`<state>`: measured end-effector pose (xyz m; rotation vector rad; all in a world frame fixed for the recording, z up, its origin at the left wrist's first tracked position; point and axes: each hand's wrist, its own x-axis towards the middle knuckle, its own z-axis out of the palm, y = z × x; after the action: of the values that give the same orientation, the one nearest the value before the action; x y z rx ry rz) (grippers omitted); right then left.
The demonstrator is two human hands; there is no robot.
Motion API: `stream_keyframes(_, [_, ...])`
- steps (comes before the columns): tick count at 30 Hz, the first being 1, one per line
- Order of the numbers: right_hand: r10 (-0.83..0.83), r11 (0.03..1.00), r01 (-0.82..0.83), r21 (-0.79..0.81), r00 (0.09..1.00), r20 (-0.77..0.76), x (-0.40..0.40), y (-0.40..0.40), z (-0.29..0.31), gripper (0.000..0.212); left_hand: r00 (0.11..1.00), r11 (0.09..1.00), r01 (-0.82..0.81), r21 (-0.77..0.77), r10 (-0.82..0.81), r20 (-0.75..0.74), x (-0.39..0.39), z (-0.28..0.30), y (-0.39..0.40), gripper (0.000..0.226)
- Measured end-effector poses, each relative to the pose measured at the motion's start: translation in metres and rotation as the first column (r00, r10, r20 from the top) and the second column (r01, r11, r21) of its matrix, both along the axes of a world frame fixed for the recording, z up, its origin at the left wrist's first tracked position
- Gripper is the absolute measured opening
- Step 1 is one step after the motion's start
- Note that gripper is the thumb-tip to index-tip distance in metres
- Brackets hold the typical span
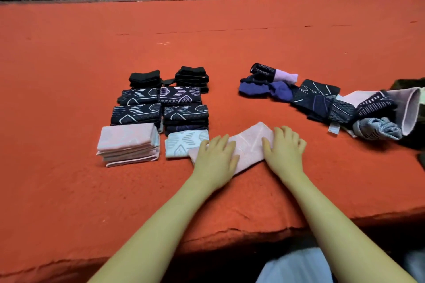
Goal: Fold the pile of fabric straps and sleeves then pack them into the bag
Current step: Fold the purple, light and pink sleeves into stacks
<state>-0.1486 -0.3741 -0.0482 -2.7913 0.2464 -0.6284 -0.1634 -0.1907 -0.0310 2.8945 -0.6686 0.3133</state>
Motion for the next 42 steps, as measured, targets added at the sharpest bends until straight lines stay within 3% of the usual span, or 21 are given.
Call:
stream_keyframes(2, [-0.038,0.999,0.035,-0.033,0.995,-0.090,0.001,-0.008,-0.008,0.048,0.993,0.998,-0.044,0.040,0.048,-0.104,0.001,0.000,-0.015,0.074])
stream_keyframes(5, [-0.066,0.997,0.060,-0.047,0.985,-0.158,0.006,-0.011,-0.014,0.053,0.978,0.990,-0.111,0.081,0.124,-0.170,0.010,-0.005,-0.028,0.060])
stream_keyframes(8, [-0.051,0.999,0.048,-0.021,0.986,-0.160,0.010,-0.013,-0.015,0.052,0.965,0.987,-0.100,0.124,0.126,-0.228,0.014,-0.013,-0.036,0.061])
stream_keyframes(13, [-0.064,0.994,0.080,0.075,0.979,-0.195,0.013,-0.016,-0.015,0.050,0.967,0.986,-0.100,0.131,0.128,-0.222,0.013,-0.023,-0.037,0.066])
stream_keyframes(15, [-0.050,0.990,0.065,0.124,0.991,-0.123,0.012,-0.015,-0.015,0.039,0.970,0.987,-0.098,0.127,0.123,-0.209,0.014,-0.023,-0.038,0.073])
stream_keyframes(18, [-0.008,0.981,-0.012,0.193,0.995,0.101,0.006,-0.013,-0.016,0.017,0.977,0.988,-0.091,0.124,0.112,-0.180,0.014,-0.023,-0.042,0.076])
stream_keyframes(22, [0.049,0.969,-0.111,0.221,0.961,0.272,-0.002,-0.014,-0.015,0.015,0.979,0.993,-0.081,0.089,0.097,-0.182,0.015,-0.023,-0.047,0.096])
stream_keyframes(27, [0.012,0.972,-0.107,0.210,0.914,0.407,-0.008,-0.029,-0.003,0.014,0.986,0.996,-0.033,0.086,0.047,-0.159,0.027,-0.016,-0.060,0.085])
stream_keyframes(30, [0.026,0.973,-0.114,0.203,0.919,0.393,-0.008,-0.041,-0.006,0.016,0.997,0.997,0.009,0.075,-0.003,-0.078,0.038,-0.007,-0.076,0.063])
stream_keyframes(32, [0.067,0.968,-0.144,0.208,0.938,0.340,-0.006,-0.046,-0.013,0.020,0.986,0.996,0.053,0.065,-0.042,-0.164,0.046,-0.011,-0.082,0.052])
stream_keyframes(34, [0.124,0.959,-0.195,0.205,0.941,0.314,-0.003,-0.047,-0.017,0.018,0.954,0.997,0.056,0.045,-0.041,-0.296,0.050,-0.015,-0.084,0.051])
stream_keyframes(38, [0.266,0.926,-0.326,0.191,0.921,0.285,0.000,-0.042,-0.016,0.022,0.944,0.994,0.083,0.064,-0.058,-0.324,0.051,-0.017,-0.082,0.051])
stream_keyframes(42, [0.302,0.895,-0.380,0.233,0.901,0.312,-0.002,-0.040,-0.014,0.029,0.958,0.993,0.101,0.056,-0.082,-0.275,0.051,-0.017,-0.078,0.053])
